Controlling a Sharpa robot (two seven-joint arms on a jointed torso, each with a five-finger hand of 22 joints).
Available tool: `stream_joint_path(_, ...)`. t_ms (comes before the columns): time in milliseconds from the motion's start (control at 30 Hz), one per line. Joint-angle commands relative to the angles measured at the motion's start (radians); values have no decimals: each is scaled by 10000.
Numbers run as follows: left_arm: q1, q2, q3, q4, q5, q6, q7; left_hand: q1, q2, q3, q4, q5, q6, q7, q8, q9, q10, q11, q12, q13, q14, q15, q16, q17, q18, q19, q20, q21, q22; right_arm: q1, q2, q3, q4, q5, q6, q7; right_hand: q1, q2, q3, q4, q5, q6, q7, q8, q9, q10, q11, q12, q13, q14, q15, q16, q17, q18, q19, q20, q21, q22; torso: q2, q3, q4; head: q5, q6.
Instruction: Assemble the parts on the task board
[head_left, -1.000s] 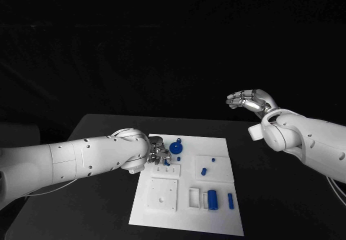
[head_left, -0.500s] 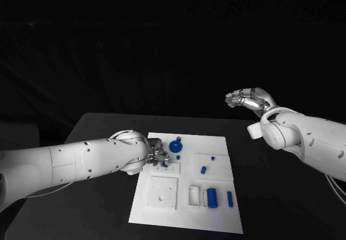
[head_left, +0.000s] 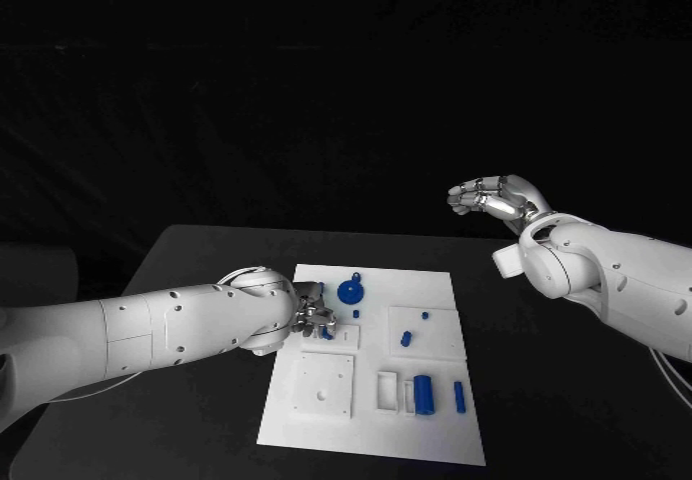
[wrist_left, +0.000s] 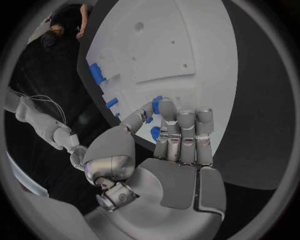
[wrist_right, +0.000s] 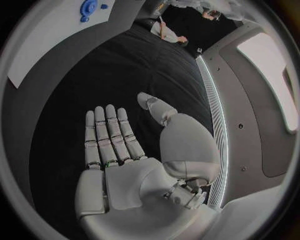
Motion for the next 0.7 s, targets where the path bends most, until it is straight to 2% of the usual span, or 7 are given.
stream_joint_path(33, -39, 11, 3, 2, -98, -182, 98, 28, 96, 577, 339, 57, 1421, -1061, 1055, 1293, 639, -665, 19, 1, 353, -438, 14, -12, 187, 80, -1026, 66, 177, 3, 5, 6, 14, -15, 195, 80, -20, 101, -79, -5, 63, -7, 85, 38, -14, 90, -12, -49, -17, 24, 72, 10, -16, -97, -59, 2, -56, 14, 2, 1, -8, -16, -10)
stream_joint_path(267, -69, 29, 3, 27, -99, -303, 121, 12, 105, 579, 340, 42, 1423, -1060, 1044, 1297, 639, -663, 15, -2, 355, -434, 11, -17, 187, 79, -1023, 68, 176, 2, 5, 6, 14, -26, 285, 61, -18, 115, -87, -7, 74, -4, 89, 40, -18, 100, -13, -54, -35, 24, 74, 15, -36, -97, -61, 2, -65, 26, -6, 4, 13, -32, -5)
stream_joint_path(433, -71, -29, 4, 77, -100, -498, 154, 8, 111, 584, 340, 39, 1424, -1060, 1039, 1299, 639, -662, 13, -3, 355, -433, 10, -20, 188, 79, -1022, 70, 175, 2, -1, 6, -3, -27, 281, 61, 8, 137, -88, -28, 79, 6, 99, 46, -23, 124, -11, -56, -58, 20, 74, 21, -66, -97, -67, 1, -79, 43, -10, 0, 7, -41, 22)
stream_joint_path(700, -77, -146, 6, 326, -57, -647, 151, 2, 126, 595, 335, 37, 1430, -1060, 1031, 1303, 643, -662, 13, -4, 361, -434, 11, -23, 191, 83, -1023, 75, 174, 2, -29, 6, -7, -27, 297, 55, -7, 152, -107, -26, 104, 19, 105, 52, -30, 150, -11, -62, -88, 12, 80, 27, -105, -103, -75, 8, -100, 61, -5, -8, 5, -46, -4)
